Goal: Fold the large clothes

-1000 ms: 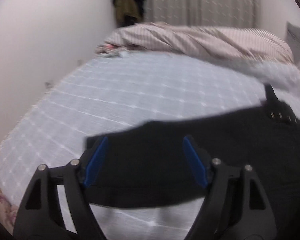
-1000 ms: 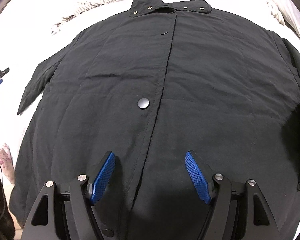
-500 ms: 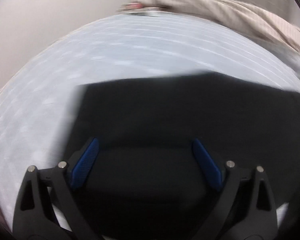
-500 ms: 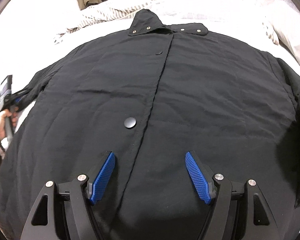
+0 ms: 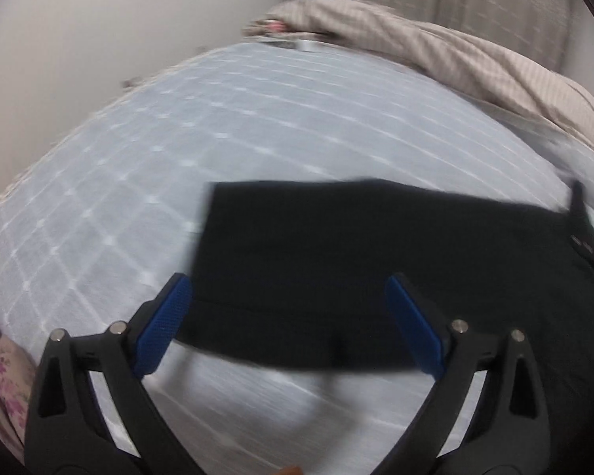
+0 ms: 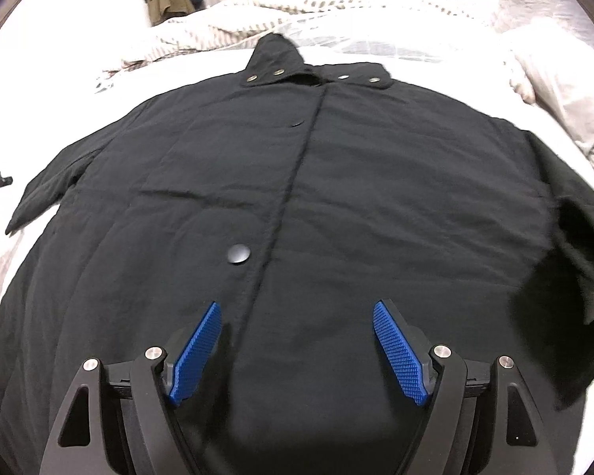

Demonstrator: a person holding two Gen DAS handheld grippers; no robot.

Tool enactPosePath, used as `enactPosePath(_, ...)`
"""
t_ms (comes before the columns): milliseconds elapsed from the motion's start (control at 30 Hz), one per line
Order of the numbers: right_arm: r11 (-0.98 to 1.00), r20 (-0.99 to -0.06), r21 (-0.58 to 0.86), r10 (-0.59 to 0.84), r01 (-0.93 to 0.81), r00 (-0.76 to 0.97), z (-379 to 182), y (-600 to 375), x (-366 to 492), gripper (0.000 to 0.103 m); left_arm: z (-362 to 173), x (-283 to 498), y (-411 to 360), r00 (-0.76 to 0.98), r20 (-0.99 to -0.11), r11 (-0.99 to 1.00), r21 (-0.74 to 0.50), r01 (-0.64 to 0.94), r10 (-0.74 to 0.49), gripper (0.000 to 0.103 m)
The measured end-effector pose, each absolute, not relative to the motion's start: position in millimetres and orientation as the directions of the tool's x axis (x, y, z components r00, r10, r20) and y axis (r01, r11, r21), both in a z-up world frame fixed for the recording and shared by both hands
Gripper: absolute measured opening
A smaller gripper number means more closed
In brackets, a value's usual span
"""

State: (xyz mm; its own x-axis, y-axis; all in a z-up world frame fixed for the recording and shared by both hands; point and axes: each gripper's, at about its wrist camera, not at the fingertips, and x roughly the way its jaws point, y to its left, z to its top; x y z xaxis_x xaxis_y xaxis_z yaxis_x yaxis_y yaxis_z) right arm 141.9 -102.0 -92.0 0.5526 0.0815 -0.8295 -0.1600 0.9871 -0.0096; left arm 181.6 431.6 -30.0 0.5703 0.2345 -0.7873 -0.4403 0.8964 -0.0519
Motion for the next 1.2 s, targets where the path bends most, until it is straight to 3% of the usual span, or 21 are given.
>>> enactPosePath(200, 0.986, -0.710, -0.152, -0.062, -0.067, 0.702, -42, -124, 105, 0.081, -14, 164, 325, 0.608, -0.789, 0.958, -0.233, -0.164, -0.088, 0.098)
enactPosePath(333, 0.934, -0.594, -0.355, -0.265, 0.048, 0.759, -28, -140, 90, 0.081, -16, 140, 254, 0.591, -0.786, 0.976, -0.218, 0.010, -0.181, 0.098)
enactPosePath(500, 0.759, -0.504, -0.646, -0.504, 0.081, 0.701, -60, -151, 104, 0.080, -28, 107, 181, 0.587, -0.781, 0.975, -0.132, 0.178, -0.213, 0.098)
enactPosePath(667, 0.792, -0.557, -0.604, -0.497, 0.086, 0.666, -70, -169, 103, 0.079, -37, 92, 138, 0.514, -0.813, 0.948, -0.141, 0.284, -0.275, 0.098)
enactPosePath(833, 0.815, -0.572, -0.565, -0.497, 0.126, 0.653, -64, -186, 104, 0.076, -42, 90, 134, 0.527, -0.797, 0.948, -0.178, 0.264, -0.297, 0.098)
enactPosePath(933, 0.821, -0.577, -0.554, -0.499, 0.140, 0.647, -61, -194, 108, 0.067, -45, 85, 137, 0.531, -0.776, 0.937, -0.233, 0.261, -0.341, 0.098)
enactPosePath(1200, 0.840, -0.589, -0.522, -0.481, 0.149, 0.649, -55, -211, 111, 0.024, -52, 84, 138, 0.554, -0.762, 0.940, -0.229, 0.251, -0.334, 0.098)
